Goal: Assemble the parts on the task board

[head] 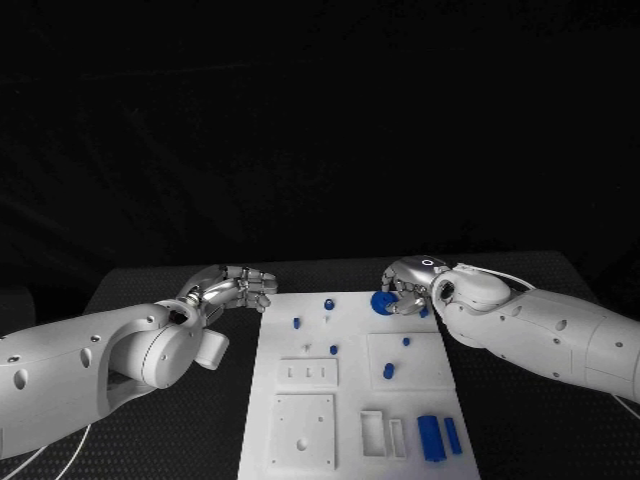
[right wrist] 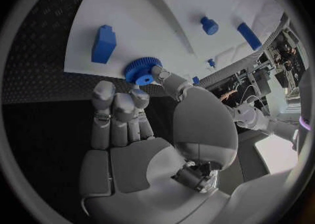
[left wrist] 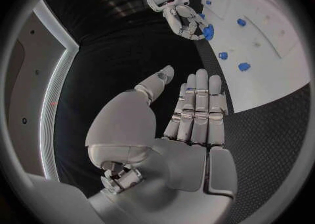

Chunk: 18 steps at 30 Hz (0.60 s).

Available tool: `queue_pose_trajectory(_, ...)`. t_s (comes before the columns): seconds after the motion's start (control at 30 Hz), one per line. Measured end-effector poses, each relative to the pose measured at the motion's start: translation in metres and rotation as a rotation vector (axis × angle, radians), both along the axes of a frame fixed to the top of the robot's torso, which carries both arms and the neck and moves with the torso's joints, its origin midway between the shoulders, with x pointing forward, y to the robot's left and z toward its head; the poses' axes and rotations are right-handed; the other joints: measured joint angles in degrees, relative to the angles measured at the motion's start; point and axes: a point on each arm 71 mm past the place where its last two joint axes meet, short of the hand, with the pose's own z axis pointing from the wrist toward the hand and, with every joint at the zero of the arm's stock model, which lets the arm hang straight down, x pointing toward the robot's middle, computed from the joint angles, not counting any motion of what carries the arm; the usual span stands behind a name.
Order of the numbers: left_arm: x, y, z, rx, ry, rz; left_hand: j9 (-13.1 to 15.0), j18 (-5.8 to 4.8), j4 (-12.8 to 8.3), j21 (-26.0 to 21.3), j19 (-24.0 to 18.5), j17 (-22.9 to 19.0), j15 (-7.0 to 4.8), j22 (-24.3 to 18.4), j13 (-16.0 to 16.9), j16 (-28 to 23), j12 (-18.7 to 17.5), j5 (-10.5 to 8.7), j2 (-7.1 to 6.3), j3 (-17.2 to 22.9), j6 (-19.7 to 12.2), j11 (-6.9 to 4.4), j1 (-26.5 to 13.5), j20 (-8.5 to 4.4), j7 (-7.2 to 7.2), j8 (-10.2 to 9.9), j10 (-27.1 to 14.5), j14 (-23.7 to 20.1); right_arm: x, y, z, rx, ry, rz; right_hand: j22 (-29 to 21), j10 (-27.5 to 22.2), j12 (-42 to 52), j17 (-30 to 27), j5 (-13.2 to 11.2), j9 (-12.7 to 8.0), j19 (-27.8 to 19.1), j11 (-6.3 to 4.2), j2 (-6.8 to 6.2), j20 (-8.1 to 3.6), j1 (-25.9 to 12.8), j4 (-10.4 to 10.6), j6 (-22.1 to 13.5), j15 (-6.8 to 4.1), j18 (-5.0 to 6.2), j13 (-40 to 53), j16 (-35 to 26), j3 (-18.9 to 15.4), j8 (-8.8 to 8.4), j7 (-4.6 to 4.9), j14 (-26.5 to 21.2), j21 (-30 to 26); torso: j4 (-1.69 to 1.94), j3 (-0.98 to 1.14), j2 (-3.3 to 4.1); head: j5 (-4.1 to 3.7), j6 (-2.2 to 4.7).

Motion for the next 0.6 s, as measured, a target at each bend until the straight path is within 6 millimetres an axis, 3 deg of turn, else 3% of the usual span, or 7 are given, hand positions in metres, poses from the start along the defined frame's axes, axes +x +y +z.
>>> queue_pose_trajectory(0.17, 0.0000, -0.0004, -0.0001, 0.000, 0.001, -0.001, 0.00, -0.05, 0.00, 0.00, 0.00, 0.06, 0.00, 0.00, 0.00, 0.00, 0.00, 0.00, 0.00, 0.00, 0.00, 0.00, 0.00, 0.00, 0.00, 0.00, 0.00, 0.00, 0.0008, 0.0009, 0.0003, -0.005, 0.007, 0.002, 0.00, 0.00, 0.00, 0.29, 0.95, 0.00, -0.03, 0.00, 0.31, -0.01, -0.31, 0.00, 0.00, 0.00, -0.01, 0.25, 0.00, 0.00, -0.42, -0.01, 0.00, 0.40, -0.03, -0.01, 0.00, 0.01, -0.10)
queue_pose_trajectory(0.4, 0.0000, -0.0006, -0.0001, 0.001, 0.001, -0.002, 0.00, -0.27, -0.12, 0.00, 0.00, 0.05, 0.00, -0.01, 0.00, -0.17, 0.00, 0.00, 0.00, 0.12, 0.00, 0.00, 0.00, 0.00, 0.00, 0.00, 0.00, 0.00, 0.0013, 0.0020, -0.0003, -0.007, 0.012, 0.004, 0.00, -0.21, 0.00, 0.97, 6.59, 0.00, -0.50, 0.21, 0.60, -0.12, -1.37, -0.90, -0.11, 0.00, 0.00, 0.90, 0.00, 0.27, -0.45, -0.09, 0.00, 1.25, 0.02, -0.01, -0.03, 0.01, -0.37)
queue_pose_trajectory(0.5, 0.0000, -0.0006, -0.0001, 0.001, 0.001, -0.002, 0.00, -0.28, -0.12, 0.00, 0.00, 0.05, 0.00, -0.01, 0.00, -0.23, 0.00, 0.00, 0.00, 0.12, 0.00, 0.00, 0.00, 0.00, 0.00, 0.00, 0.00, 0.00, 0.0012, 0.0021, -0.0005, -0.009, 0.011, 0.005, 0.00, -0.21, 0.00, 1.14, 7.71, 0.00, -0.51, 0.21, 1.07, -0.11, -1.31, -1.24, 0.04, 0.00, 0.00, 1.02, 0.00, 0.96, -0.46, 0.00, 0.00, 1.39, 0.03, 0.00, -0.04, 0.01, -0.44)
queue_pose_trajectory(0.6, 0.0000, -0.0007, -0.0001, 0.001, 0.001, -0.002, 0.00, -0.29, -0.12, 0.00, 0.00, 0.05, 0.00, -0.01, 0.00, -0.23, 0.00, 0.00, 0.00, 0.12, 0.00, 0.00, 0.00, 0.00, 0.00, 0.00, 0.00, 0.00, 0.0010, 0.0025, -0.0007, -0.010, 0.011, 0.007, 0.00, -0.21, 0.00, 1.36, 8.90, -0.38, -0.61, 0.21, 1.77, -0.01, -1.44, -1.38, 0.62, 0.00, 0.00, 1.18, 0.00, 1.55, -0.29, -0.57, -0.01, 1.50, 0.02, -0.02, -0.04, 0.01, -0.49)
